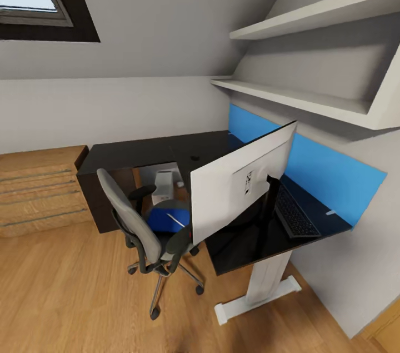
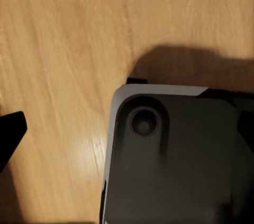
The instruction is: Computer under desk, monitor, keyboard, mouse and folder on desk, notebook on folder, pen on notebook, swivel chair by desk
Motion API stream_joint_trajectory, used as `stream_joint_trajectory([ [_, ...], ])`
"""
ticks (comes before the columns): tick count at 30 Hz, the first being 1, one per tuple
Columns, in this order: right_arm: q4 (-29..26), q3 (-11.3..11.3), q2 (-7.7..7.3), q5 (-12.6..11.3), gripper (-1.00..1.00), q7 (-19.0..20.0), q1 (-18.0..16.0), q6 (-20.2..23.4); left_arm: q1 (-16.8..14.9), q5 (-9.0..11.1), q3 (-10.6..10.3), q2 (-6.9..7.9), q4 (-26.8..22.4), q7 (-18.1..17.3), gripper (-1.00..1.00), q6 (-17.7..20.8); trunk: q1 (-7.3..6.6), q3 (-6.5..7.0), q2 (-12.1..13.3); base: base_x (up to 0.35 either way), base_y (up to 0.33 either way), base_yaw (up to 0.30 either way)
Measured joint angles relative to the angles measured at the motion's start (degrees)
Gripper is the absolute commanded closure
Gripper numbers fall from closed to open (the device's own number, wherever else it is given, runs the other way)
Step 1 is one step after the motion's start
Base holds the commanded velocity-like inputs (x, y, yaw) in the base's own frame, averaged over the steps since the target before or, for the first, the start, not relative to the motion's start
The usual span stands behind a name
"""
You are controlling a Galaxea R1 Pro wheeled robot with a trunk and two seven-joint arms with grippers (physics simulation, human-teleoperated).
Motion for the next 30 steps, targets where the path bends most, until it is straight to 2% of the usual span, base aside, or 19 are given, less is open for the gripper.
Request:
stream_joint_trajectory([
  [30, 0.1, 0.0, -0.09, 0.0, -1.0, 0.1, 0.0, 0.1, 0.0, 0.0, 0.0, 0.0, 0.0, 0.0, -1.0, 0.0, 0.0, -0.6, 0.0, 0.0, 0.0, 0.278],
])
